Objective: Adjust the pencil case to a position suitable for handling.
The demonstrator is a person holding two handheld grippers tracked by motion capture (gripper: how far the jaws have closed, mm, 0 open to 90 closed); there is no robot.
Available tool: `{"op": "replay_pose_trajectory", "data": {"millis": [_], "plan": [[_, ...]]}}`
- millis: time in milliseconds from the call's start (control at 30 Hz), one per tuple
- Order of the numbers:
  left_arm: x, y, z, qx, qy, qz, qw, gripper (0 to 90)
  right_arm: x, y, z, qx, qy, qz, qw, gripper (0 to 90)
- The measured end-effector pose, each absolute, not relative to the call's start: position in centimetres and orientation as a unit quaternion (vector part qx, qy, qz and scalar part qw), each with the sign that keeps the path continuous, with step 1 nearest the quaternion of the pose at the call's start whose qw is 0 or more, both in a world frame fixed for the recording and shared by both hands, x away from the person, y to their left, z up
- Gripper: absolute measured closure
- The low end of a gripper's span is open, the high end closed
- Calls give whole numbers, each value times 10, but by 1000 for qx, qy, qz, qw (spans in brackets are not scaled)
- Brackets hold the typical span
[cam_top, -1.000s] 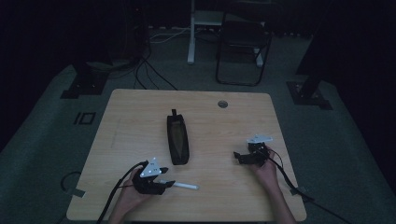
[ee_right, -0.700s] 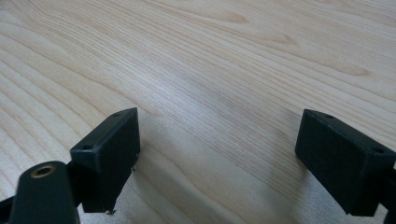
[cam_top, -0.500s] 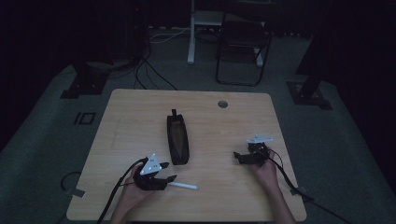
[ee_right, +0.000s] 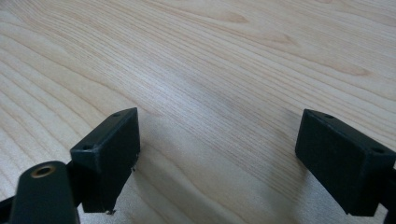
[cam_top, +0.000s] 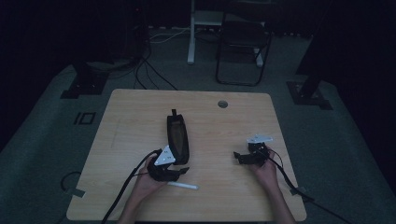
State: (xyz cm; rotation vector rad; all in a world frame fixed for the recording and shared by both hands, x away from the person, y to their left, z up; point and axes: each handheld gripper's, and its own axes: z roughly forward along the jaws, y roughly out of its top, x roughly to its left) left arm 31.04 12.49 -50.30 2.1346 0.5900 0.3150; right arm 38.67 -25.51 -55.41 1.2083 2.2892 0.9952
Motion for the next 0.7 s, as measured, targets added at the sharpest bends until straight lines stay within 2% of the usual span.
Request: {"op": "replay_pose_trajectory", "data": {"millis": [200,433,533,600,700], "plan": [[314,133,-504,867,261,148,399,430,387,-255,-554,428,811,353,183,140],[321,153,-500,850,315,194,374,410,387,-255,-554,428,811,353,183,140],[326,160,-495,830,346,210,385,406,387,-255,-554,428,811,353,183,140],[328,162,-491,817,351,207,408,406,387,-255,-554,428,811,353,183,140],[334,154,-488,817,348,212,407,405,387,-255,-554,428,811,353,183,140]]}}
